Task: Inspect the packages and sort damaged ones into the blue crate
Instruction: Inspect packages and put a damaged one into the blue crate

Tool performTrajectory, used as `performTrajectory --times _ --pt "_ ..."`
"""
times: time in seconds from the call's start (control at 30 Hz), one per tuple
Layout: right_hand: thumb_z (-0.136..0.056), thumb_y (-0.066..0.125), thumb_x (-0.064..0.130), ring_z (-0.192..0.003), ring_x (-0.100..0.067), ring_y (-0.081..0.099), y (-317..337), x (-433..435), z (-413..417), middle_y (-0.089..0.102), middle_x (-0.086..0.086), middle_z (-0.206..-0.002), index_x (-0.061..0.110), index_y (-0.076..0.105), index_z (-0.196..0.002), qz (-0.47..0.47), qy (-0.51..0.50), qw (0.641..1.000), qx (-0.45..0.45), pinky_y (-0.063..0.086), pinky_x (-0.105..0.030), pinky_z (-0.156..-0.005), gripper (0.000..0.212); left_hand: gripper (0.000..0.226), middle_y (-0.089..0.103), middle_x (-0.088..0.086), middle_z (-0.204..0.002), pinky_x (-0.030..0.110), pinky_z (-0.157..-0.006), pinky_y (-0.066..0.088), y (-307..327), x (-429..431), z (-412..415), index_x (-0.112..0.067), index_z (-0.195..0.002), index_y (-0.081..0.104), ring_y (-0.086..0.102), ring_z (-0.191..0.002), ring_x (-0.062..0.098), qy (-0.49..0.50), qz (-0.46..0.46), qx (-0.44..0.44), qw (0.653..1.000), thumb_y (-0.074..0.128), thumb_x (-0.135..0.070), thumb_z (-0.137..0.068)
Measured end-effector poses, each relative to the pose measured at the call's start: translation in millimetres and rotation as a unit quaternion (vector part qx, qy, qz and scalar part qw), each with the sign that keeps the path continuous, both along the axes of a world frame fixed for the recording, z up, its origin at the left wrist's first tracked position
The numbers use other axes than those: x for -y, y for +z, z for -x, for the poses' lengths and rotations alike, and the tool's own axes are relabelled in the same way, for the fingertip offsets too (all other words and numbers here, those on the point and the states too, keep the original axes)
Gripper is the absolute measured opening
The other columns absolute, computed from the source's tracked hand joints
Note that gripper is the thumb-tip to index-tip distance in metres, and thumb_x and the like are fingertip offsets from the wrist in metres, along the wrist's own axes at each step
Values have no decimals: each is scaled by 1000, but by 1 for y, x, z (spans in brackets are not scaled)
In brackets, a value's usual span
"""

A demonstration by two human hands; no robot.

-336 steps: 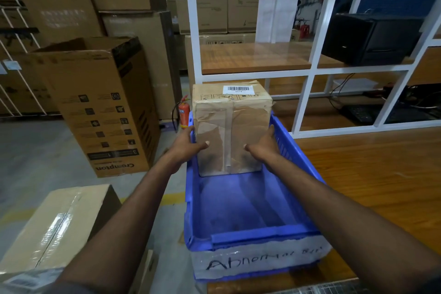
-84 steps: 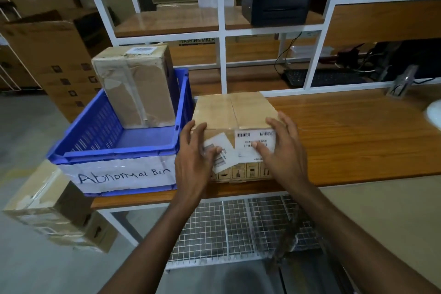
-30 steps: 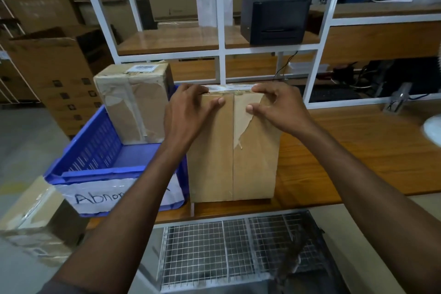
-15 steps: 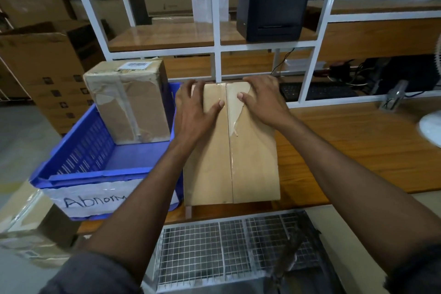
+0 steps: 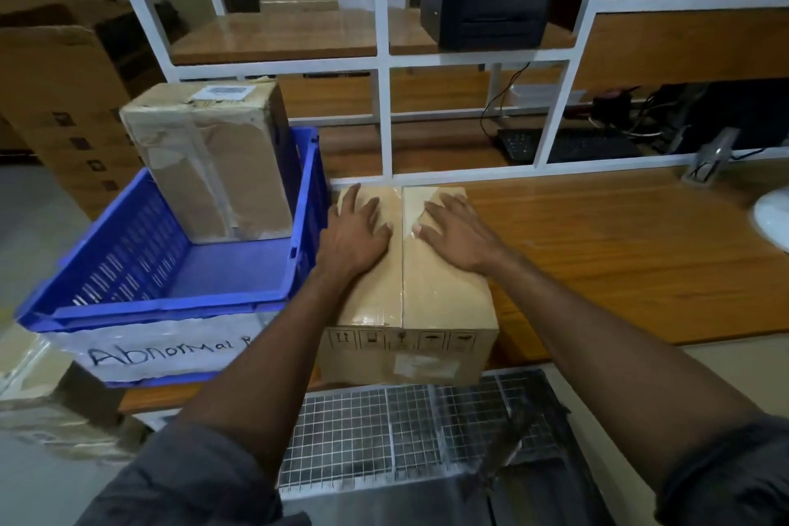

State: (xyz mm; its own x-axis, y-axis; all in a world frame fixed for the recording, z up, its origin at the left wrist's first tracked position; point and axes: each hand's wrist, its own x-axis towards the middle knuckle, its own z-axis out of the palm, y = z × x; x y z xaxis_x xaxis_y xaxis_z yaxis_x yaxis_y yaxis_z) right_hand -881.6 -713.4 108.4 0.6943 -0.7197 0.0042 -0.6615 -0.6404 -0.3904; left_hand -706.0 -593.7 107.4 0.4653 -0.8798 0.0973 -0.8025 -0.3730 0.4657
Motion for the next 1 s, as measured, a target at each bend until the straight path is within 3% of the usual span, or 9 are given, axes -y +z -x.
performTrajectory --times 0.13,0.23,0.33,0.47,1.0 --pt "-108 43 45 -159 -24 8 6 -34 10 23 -4 -171 25 46 -154 75 -5 997 22 8 -46 -127 51 52 23 2 -170 62 -122 18 6 -19 9 -26 -153 45 17 -157 27 -45 -37 35 998 35 -50 -108" --pt "-111 37 36 -159 -25 12 6 -76 16 24 -6 -171 18 38 -159 79 17 997 -4 11 -43 -127 51 56 18 1 -172 55 -125 10 3 -47 25 -20 -161 28 11 -159 26 -102 -100 65 988 25 -46 -111" --pt "-112 29 33 -159 -25 15 -11 -103 16 23 -9 -171 11 29 -162 75 21 996 -36 13 -42 -127 54 57 11 0 -173 49 -126 8 -11 -70 41 -18 -164 16 7 -159 24 -96 -101 102 985 20 -41 -112" --pt "-113 25 34 -160 -22 12 -20 -104 15 20 -6 -172 13 26 -163 76 9 996 -36 7 -39 -128 55 58 13 0 -173 46 -126 8 -18 -71 43 -18 -165 16 8 -159 22 -87 -93 124 984 19 -40 -112" --pt "-111 27 29 -160 -25 11 -18 -109 10 17 -9 -172 10 24 -163 73 3 996 -56 10 -43 -129 55 58 7 0 -173 47 -127 5 -14 -73 46 -19 -166 12 4 -160 23 -88 -114 116 983 16 -40 -112"
